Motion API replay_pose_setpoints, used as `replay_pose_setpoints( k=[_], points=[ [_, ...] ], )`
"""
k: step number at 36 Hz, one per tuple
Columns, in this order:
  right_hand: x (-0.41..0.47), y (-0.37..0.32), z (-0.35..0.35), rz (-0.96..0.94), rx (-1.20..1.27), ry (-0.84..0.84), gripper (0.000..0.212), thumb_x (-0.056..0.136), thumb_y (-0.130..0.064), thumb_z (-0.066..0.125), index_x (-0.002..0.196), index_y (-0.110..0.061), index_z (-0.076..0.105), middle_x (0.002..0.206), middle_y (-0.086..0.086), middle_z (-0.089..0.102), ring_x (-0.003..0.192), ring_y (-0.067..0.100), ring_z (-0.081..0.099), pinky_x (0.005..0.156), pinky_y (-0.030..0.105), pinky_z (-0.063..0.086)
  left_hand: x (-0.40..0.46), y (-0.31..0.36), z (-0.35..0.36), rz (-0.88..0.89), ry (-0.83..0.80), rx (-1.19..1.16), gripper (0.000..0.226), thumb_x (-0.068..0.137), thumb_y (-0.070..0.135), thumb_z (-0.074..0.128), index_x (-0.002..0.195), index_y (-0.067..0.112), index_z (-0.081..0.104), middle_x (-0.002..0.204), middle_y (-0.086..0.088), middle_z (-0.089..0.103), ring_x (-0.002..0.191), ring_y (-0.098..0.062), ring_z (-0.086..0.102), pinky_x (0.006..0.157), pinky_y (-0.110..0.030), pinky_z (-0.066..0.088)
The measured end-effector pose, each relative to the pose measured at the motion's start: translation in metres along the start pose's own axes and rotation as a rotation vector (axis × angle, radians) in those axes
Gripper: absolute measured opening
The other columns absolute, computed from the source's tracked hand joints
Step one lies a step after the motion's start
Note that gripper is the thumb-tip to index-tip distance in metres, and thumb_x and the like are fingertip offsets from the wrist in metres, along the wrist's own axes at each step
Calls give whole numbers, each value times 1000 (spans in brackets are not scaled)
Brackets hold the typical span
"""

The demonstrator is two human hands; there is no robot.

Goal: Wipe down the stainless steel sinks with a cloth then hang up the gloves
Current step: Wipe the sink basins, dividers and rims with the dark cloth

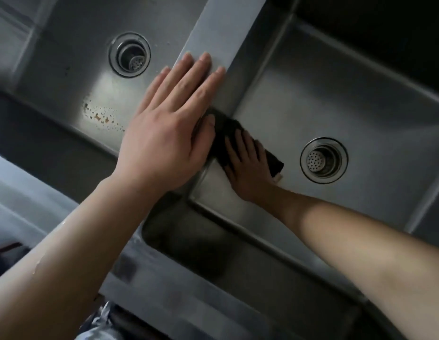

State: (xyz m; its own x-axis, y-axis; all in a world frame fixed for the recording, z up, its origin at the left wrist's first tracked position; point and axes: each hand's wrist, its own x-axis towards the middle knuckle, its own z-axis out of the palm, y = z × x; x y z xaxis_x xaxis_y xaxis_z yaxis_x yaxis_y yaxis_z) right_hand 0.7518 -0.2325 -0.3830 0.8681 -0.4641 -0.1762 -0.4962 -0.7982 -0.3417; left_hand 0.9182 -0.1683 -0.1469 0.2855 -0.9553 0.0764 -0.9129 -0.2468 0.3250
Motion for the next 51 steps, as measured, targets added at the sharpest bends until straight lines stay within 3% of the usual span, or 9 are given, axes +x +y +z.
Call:
replay_pose_setpoints(
  k=[4,10,14,24,27,30,38,44,51],
  points=[
    [-35,-11,7,-297,-12,-54,59,103,-38,42,156,-18,24,162,17,19,150,37,15,119,56,17,-22,10,-1,-100,35,-36,47,101,20,49,148,12,45,156,-9,39,149,-28,28,121,-50,22],
    [-54,-20,9,-532,-9,-151,57,101,-40,44,154,-26,29,161,16,21,150,36,15,120,55,13,-98,27,-15,-390,91,-78,46,101,14,49,146,13,47,156,-6,38,151,-26,24,124,-46,14],
    [-57,-19,4,-539,8,-222,57,101,-41,44,154,-27,28,163,14,17,151,34,12,121,53,10,-146,54,-17,-592,97,-53,51,101,19,46,151,12,40,161,-9,29,153,-27,16,122,-54,16],
    [-166,59,-17,-438,-101,-428,59,103,-45,34,156,-34,10,165,7,-2,152,31,-2,121,49,0,-172,146,26,-1030,-21,170,79,93,63,34,159,25,10,167,4,3,154,-16,-1,124,-47,-4],
    [-213,88,-26,-336,-145,-522,61,103,-49,27,153,-42,-6,160,-1,-21,150,24,-17,121,46,-6,-171,147,28,-1044,-28,178,80,91,59,37,159,26,11,167,5,3,154,-16,0,124,-48,-3],
    [-256,116,-38,-255,-173,-588,63,102,-50,28,146,-47,-18,162,-3,-22,145,18,-27,120,43,-11,-171,146,27,-1047,-26,164,79,87,54,37,158,28,14,167,4,4,154,-17,0,123,-49,-4],
    [-283,122,-47,-124,-139,-592,75,101,-43,40,144,-48,-21,158,-6,-27,148,20,-23,121,44,-7,-170,147,25,-1055,4,150,74,87,51,41,156,31,24,167,3,9,154,-16,3,123,-49,-3],
    [-215,77,-36,-94,-91,-543,69,101,-44,40,154,-43,-5,164,2,-16,151,27,-16,121,45,-3,-173,145,27,-1035,9,155,71,88,52,43,154,31,29,167,2,11,154,-17,4,123,-50,-2],
    [-82,-22,-22,-278,-4,-465,64,102,-36,41,156,-39,7,165,3,-10,151,29,-12,121,49,-2,-175,144,29,-1018,44,126,60,88,51,47,147,38,40,167,5,11,154,-15,4,123,-49,-4]
  ],
)
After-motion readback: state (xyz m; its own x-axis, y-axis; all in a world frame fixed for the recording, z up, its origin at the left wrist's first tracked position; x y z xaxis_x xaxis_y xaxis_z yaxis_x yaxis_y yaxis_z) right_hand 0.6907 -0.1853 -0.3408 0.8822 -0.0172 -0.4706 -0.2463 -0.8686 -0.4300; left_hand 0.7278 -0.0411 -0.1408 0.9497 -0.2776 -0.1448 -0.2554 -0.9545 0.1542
